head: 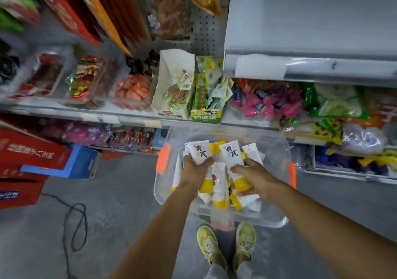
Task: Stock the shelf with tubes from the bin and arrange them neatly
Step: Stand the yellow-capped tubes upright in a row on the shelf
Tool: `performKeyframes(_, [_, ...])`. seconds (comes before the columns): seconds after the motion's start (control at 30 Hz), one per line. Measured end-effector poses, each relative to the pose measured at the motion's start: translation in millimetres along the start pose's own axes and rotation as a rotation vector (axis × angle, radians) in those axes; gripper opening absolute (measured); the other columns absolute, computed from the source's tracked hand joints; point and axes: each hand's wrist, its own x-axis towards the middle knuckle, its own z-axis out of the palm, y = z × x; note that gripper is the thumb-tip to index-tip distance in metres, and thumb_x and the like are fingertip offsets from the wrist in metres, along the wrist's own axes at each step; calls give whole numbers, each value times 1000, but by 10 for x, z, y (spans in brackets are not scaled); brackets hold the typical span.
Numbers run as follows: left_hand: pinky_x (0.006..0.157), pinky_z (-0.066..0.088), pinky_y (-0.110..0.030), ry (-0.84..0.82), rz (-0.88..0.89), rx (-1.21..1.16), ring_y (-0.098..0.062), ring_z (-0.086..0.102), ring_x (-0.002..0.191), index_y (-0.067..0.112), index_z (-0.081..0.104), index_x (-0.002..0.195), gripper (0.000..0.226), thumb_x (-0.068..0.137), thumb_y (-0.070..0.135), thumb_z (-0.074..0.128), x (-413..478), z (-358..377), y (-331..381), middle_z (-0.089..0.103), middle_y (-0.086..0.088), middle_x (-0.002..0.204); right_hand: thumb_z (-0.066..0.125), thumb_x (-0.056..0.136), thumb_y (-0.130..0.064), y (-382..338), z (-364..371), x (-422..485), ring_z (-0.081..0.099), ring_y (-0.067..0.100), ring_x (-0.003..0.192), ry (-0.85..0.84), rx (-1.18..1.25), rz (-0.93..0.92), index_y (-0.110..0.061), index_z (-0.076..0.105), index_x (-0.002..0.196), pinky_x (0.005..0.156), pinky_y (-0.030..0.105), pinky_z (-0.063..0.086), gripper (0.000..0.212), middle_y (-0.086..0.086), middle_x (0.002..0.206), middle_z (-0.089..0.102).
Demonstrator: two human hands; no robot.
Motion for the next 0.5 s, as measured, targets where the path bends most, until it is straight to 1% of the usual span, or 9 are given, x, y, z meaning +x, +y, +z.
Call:
performKeyframes(0.07, [62,59,-50,-1,43,-2,-35,69,70,4,47,116,45,84,21,73,-212,-54,250,65,-23,102,63,86,-26,-185,16,-277,62,24,55,-11,34,-53,-20,55,112,45,27,48,27,11,80,66])
performKeyframes(0.13, [48,56,-39,-39,72,-26,-29,65,53,6,42,118,40,89,20,66,-412,-112,514,62,-23,99,60,87,-27,-390,40,-524,56,18,43,5,55,-125,-21,55,110,39,20,36,24,10,72,61])
performKeyframes(0.17, [46,56,-38,-61,95,-35,-27,64,51,7,41,119,37,91,18,63,-513,-141,644,60,-23,99,60,88,-27,-498,47,-639,54,18,41,5,60,-163,-19,54,110,38,19,32,24,10,70,60])
performKeyframes(0.2, [48,57,-41,-77,126,-39,-27,65,54,9,40,120,34,93,17,59,-610,-171,770,59,-21,100,60,88,-26,-610,55,-749,52,19,41,-3,60,-200,-17,53,110,38,20,30,24,11,68,61])
performKeyframes(0.27, [67,59,-51,-85,224,-23,-29,67,73,15,35,123,35,94,15,55,-798,-228,993,59,-13,102,59,88,-23,-827,74,-989,52,21,43,-29,43,-275,-17,51,110,39,21,29,24,11,67,62])
performKeyframes(0.33, [84,54,-56,-89,329,15,-35,64,97,20,32,131,46,92,13,55,-989,-284,1192,60,-10,113,58,86,-18,-1026,95,-1223,53,21,47,-36,9,-359,-23,50,110,40,23,34,25,10,80,64])
performKeyframes(0.4, [87,54,-53,-109,443,16,-33,62,107,21,33,133,49,92,10,57,-1176,-349,1375,59,-8,122,59,84,-12,-1208,113,-1457,55,21,56,-36,-3,-449,-25,50,109,42,25,37,30,10,92,63])
performKeyframes(0.47, [83,57,-45,-128,538,25,-25,62,106,20,39,130,44,92,8,58,-1359,-423,1552,60,-4,122,61,83,-8,-1371,121,-1688,56,22,67,-40,-12,-546,-23,49,113,46,28,40,36,11,97,63])
performKeyframes(0.5, [84,56,-45,-135,574,38,-23,63,106,18,42,128,41,92,9,60,-1456,-455,1647,61,-4,122,62,82,-6,-1448,117,-1809,57,21,70,-42,-15,-587,-22,50,116,49,29,42,39,11,98,63])
